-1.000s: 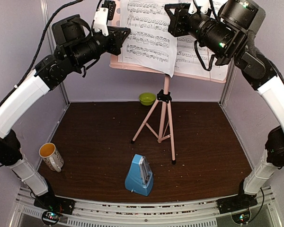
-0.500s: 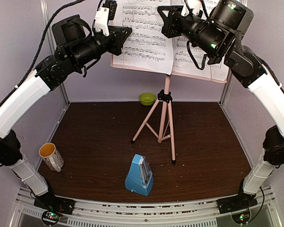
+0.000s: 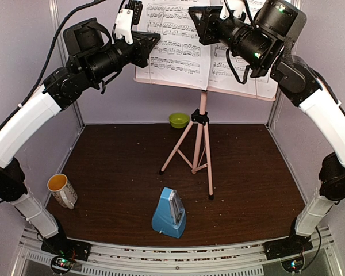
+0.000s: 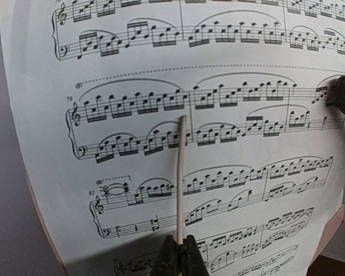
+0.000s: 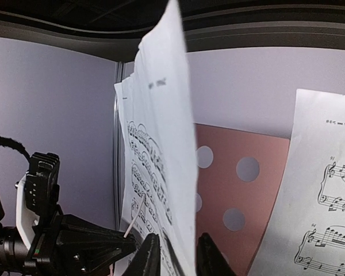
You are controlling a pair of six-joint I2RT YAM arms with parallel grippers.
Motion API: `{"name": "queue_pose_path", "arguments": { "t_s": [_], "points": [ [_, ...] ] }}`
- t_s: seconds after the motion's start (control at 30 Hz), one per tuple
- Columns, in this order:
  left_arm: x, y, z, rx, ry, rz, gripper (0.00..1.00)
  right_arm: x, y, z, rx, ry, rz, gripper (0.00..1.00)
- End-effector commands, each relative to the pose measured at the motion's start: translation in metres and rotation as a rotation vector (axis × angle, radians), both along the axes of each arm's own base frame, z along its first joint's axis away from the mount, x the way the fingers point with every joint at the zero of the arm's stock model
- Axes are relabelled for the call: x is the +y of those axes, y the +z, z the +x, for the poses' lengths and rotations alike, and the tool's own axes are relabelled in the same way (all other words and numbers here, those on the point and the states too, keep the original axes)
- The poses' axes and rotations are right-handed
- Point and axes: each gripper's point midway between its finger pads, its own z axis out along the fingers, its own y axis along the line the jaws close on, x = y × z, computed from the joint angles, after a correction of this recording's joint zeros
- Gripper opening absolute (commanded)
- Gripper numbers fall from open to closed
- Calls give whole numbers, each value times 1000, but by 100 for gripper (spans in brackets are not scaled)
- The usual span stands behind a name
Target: Set up the instrument practice props
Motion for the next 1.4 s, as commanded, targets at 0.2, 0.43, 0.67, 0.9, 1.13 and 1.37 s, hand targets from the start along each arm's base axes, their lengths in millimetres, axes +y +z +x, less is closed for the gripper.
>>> {"name": "queue_pose_path", "arguments": {
  "t_s": [0.2,0.43,0.67,0.9,1.13,1.37],
  "points": [
    [-1,19,-9,-68,-26,-45,0,-19,9,-1,8,-36,57,36],
    [-2,17,-8,-68,-27,-43,0,-29,8,-4,23,-55,73,37],
    [-2,19,-9,-80,-29,-43,0,-38,-3,-7,44,-76,59,36],
    [-4,19,-8,-82,-32,-45,0,-35,-8,-8,41,-68,41,16],
    [-4,19,-8,-84,-33,-40,0,-24,-8,-6,31,-49,28,0],
    [-5,18,-7,-85,-31,-44,0,-18,-9,-3,25,-46,23,0]
  ]
}}
